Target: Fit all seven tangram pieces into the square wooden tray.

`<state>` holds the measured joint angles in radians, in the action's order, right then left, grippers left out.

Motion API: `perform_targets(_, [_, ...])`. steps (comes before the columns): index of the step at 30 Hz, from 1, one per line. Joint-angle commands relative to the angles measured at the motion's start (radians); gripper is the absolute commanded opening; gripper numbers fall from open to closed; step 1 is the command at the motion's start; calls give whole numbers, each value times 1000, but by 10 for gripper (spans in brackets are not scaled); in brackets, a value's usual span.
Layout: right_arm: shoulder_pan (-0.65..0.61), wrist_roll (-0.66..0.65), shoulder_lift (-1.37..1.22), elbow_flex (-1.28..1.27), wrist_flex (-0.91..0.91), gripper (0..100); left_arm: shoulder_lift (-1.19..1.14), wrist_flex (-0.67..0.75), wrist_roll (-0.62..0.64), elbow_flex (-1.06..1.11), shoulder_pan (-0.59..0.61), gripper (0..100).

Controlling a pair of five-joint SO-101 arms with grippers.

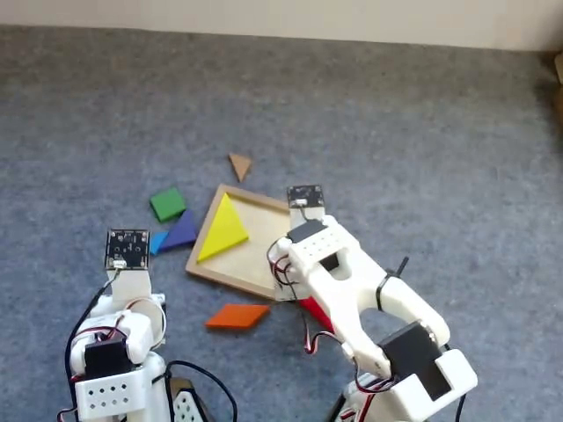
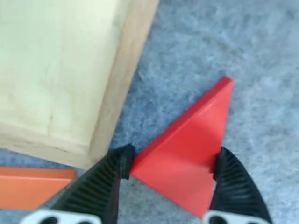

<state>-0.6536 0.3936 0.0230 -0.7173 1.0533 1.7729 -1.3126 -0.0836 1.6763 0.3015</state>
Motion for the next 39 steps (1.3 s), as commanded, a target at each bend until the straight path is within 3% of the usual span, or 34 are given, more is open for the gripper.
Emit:
perform_targets(1, [4, -69, -7, -27, 7, 167, 61, -8, -5, 21, 18, 7])
perform_targets(9, [42, -81, 4, -25, 7, 167, 61, -8, -5, 21, 18, 7])
perform_targets(21, [93, -97, 421, -30, 73, 167, 61, -8, -5, 21, 18, 7])
perform_targets(26, [96, -315, 440, -1, 38, 167, 61, -8, -5, 21, 18, 7])
perform_targets(33, [97, -351, 414, 44, 35, 170, 61, -8, -5, 21, 18, 7])
perform_targets(37, [94, -514, 414, 45, 45, 171, 61, -8, -5, 21, 18, 7])
perform_targets(39, [93, -496, 412, 45, 73, 171, 61, -8, -5, 21, 18, 7])
